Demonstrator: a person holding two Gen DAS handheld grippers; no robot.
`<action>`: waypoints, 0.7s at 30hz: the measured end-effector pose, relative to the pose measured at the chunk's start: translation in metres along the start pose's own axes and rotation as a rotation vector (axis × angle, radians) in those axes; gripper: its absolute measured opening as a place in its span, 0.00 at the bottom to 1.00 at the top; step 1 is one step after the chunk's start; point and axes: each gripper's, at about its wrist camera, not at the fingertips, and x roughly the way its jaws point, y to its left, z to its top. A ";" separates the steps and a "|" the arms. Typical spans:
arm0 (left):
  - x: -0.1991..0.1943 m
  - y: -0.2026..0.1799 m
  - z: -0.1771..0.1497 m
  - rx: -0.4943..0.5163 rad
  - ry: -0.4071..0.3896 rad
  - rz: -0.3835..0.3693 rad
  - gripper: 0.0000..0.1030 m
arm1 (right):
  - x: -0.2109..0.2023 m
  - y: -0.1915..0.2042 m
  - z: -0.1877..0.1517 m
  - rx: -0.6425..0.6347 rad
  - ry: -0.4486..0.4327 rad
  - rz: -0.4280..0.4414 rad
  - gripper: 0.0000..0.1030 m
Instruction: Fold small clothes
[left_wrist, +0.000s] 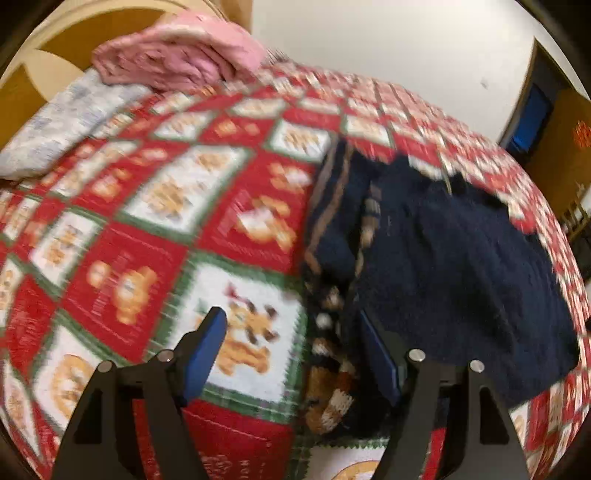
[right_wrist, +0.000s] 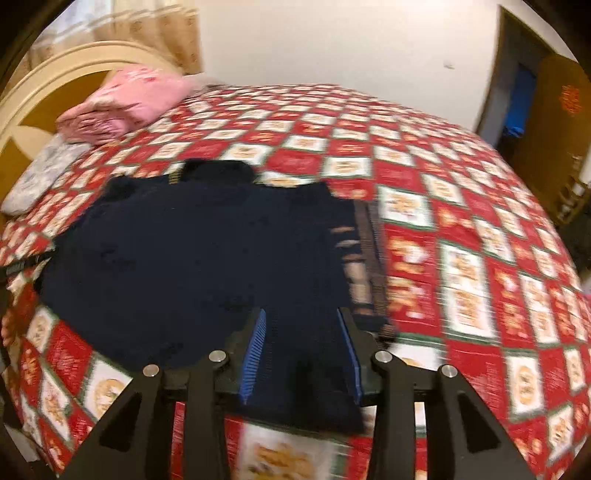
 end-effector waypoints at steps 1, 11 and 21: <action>-0.006 0.000 0.004 -0.001 -0.030 0.016 0.73 | 0.005 0.003 0.000 -0.016 0.008 0.002 0.39; 0.009 -0.077 0.081 0.134 -0.088 -0.004 0.74 | 0.046 0.011 -0.041 -0.035 0.052 0.014 0.40; 0.109 -0.089 0.099 0.124 0.113 0.229 0.86 | 0.049 0.010 -0.047 -0.033 0.000 0.025 0.44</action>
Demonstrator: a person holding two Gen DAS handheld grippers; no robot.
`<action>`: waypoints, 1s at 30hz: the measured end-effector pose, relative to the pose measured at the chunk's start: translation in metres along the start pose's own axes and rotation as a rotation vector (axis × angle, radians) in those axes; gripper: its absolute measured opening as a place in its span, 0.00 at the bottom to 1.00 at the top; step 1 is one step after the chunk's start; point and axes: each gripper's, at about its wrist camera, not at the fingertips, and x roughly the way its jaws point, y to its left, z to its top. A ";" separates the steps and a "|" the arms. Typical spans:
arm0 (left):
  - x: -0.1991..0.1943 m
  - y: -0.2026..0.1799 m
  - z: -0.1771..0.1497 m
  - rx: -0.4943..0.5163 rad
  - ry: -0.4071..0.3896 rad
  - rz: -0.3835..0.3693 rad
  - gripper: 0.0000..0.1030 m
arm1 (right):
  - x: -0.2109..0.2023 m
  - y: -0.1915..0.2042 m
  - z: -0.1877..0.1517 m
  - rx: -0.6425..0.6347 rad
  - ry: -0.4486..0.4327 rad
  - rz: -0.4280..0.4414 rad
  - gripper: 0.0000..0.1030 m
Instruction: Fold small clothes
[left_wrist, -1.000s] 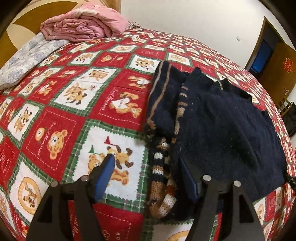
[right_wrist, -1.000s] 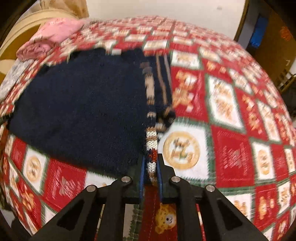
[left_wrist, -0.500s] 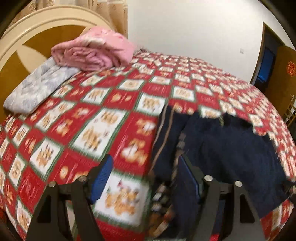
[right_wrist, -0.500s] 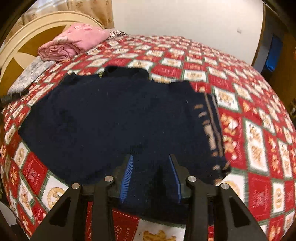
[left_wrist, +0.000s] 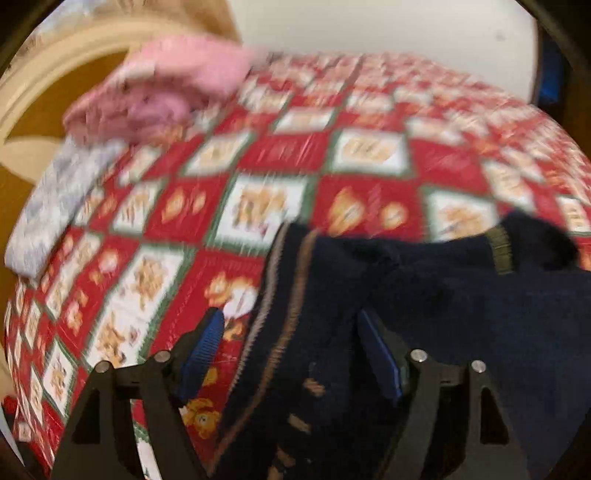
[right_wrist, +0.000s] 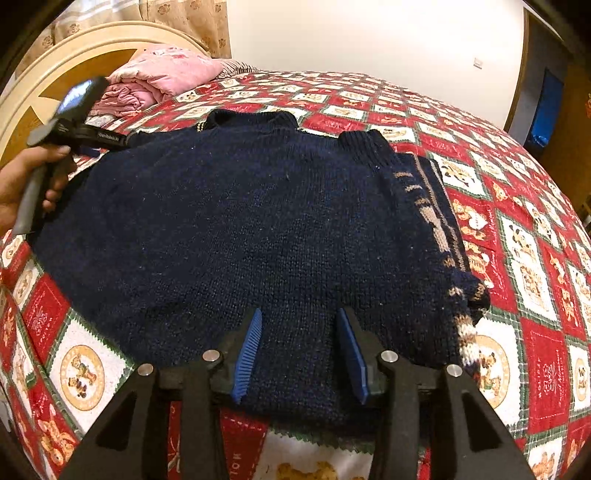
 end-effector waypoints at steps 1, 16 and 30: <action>0.004 0.010 0.000 -0.045 -0.006 -0.001 0.94 | 0.000 0.000 0.000 0.001 0.001 0.001 0.44; -0.071 0.047 -0.081 -0.044 -0.159 -0.115 0.92 | -0.014 0.083 0.032 -0.132 -0.071 0.046 0.44; -0.049 0.047 -0.104 -0.024 -0.118 -0.178 0.95 | 0.010 0.090 0.011 -0.113 -0.004 0.042 0.47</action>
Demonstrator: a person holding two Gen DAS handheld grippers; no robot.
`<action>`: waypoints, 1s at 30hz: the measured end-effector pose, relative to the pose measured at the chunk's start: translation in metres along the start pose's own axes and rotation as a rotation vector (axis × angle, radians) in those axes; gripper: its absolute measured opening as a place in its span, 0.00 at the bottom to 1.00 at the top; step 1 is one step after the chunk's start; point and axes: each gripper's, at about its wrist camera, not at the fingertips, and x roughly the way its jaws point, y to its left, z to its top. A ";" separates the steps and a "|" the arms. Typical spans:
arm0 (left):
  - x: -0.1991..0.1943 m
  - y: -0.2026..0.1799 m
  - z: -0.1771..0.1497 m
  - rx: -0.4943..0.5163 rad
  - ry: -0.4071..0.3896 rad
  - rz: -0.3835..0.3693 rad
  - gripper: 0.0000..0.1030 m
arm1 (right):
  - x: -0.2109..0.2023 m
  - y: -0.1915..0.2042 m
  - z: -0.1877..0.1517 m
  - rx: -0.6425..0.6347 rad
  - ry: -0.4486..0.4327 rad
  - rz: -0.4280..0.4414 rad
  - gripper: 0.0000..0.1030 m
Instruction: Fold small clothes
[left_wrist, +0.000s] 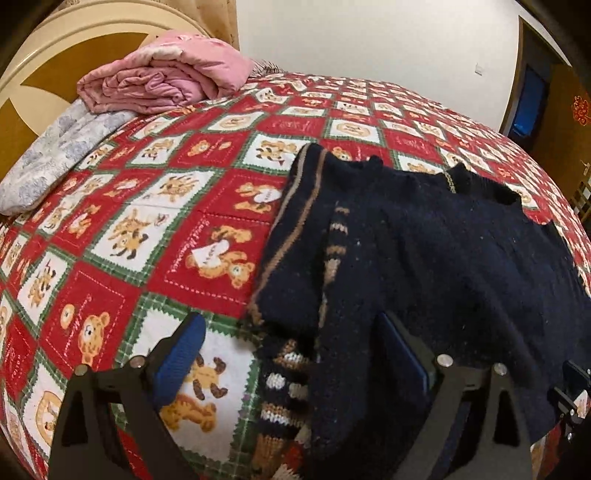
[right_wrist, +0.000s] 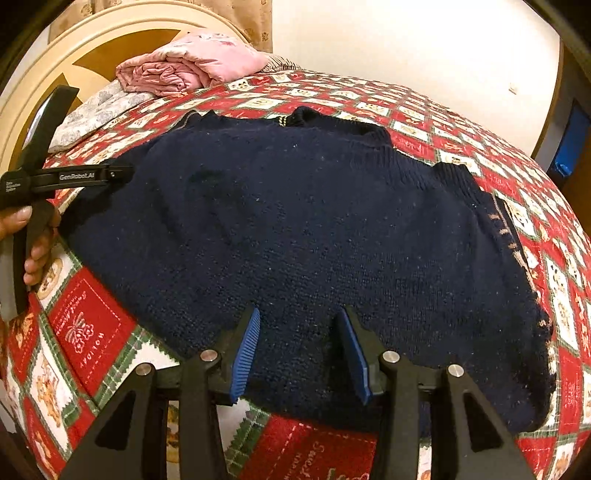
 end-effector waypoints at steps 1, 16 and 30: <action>0.000 0.001 -0.002 0.000 0.002 -0.005 0.95 | 0.000 0.000 0.000 0.002 -0.001 -0.002 0.48; -0.025 0.030 -0.039 0.006 0.035 -0.072 0.95 | -0.007 0.003 0.002 0.002 0.025 -0.040 0.49; -0.042 0.031 -0.052 0.016 0.004 -0.181 0.61 | -0.090 -0.142 -0.053 0.367 -0.062 -0.179 0.31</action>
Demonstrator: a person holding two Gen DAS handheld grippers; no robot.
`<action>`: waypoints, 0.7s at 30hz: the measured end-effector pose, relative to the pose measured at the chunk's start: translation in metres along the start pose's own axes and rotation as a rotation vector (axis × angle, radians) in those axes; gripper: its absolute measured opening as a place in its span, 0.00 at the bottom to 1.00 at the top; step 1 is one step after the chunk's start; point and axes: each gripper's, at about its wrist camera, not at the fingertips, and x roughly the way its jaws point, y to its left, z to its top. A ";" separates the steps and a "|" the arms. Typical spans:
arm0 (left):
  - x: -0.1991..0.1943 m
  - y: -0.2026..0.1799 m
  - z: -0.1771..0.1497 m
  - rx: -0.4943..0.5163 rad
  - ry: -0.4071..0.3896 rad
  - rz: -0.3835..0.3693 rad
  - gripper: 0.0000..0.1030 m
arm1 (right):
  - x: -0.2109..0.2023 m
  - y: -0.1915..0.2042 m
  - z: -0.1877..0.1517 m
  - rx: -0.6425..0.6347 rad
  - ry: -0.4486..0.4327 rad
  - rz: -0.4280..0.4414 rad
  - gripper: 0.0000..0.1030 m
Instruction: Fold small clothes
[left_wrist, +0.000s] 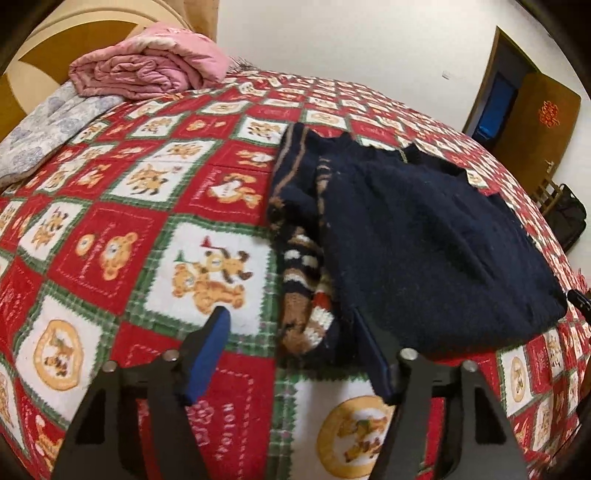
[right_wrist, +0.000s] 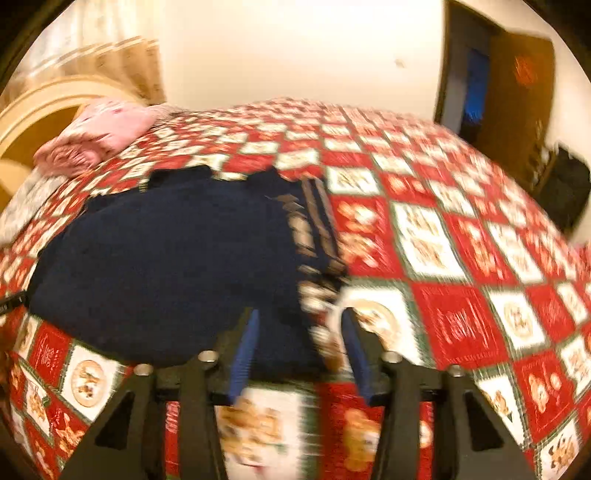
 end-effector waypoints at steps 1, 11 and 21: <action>0.002 -0.001 0.001 0.001 0.002 -0.001 0.60 | 0.003 -0.002 -0.001 0.003 0.017 0.028 0.28; 0.003 -0.008 0.001 0.008 0.005 0.025 0.56 | 0.014 -0.003 -0.005 -0.014 0.066 0.063 0.07; 0.002 -0.010 -0.002 0.029 -0.011 0.036 0.57 | 0.012 -0.021 -0.020 0.020 0.080 0.073 0.08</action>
